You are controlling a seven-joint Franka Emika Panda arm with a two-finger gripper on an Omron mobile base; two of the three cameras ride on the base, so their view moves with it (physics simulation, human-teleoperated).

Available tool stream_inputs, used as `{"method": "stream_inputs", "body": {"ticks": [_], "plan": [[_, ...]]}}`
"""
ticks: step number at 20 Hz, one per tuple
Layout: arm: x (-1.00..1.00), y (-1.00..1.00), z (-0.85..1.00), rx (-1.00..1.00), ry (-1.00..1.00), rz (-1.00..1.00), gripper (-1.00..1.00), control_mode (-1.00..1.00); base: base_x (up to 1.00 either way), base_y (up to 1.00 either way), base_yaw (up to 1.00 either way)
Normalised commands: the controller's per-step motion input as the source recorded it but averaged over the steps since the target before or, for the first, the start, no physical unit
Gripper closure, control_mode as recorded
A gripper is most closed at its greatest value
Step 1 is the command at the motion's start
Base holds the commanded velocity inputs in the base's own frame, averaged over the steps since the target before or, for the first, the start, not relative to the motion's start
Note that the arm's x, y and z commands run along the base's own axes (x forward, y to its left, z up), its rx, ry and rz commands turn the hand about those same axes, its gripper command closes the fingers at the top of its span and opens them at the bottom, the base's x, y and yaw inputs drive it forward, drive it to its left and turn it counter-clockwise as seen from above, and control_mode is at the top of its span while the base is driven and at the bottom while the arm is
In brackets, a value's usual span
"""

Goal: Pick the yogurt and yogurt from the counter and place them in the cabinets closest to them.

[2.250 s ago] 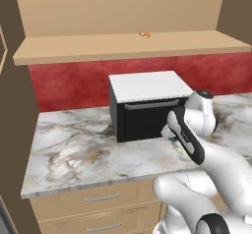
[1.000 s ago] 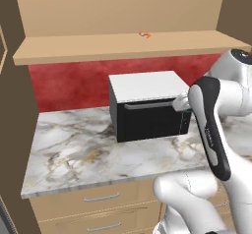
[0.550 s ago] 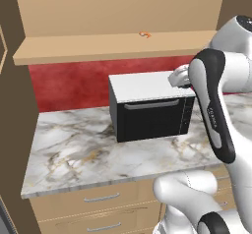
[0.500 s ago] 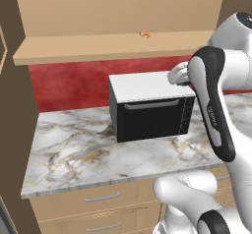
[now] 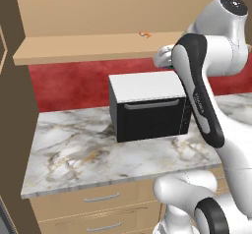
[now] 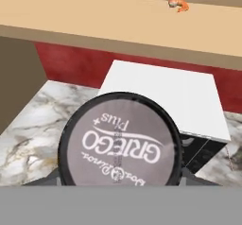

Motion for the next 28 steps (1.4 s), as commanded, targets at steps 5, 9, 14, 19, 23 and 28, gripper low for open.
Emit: {"method": "stream_inputs", "body": {"ticks": [5, 9, 14, 19, 23, 28], "plan": [[0.41, 0.21, 0.2, 0.0, -0.1, -0.02, 1.0, -1.0, 0.0, 0.0, 0.0], [0.41, 0.17, 0.23, 0.0, -0.09, -0.02, 1.0, -1.0, 0.0, 0.0, 0.0], [0.51, 0.07, 0.12, 0.0, -0.07, -0.02, 1.0, -1.0, 0.0, 0.0, 0.0], [0.31, 0.0, 0.0, 0.01, 0.0, -0.01, 1.0, -1.0, 0.0, 0.0, 0.0], [0.06, 0.0, 0.01, 0.01, 0.07, 0.0, 1.0, -1.0, 0.0, 0.0, 0.0], [0.09, 0.0, 0.0, 0.0, 0.02, 0.0, 1.0, -1.0, 0.0, 0.0, 0.0]]}}
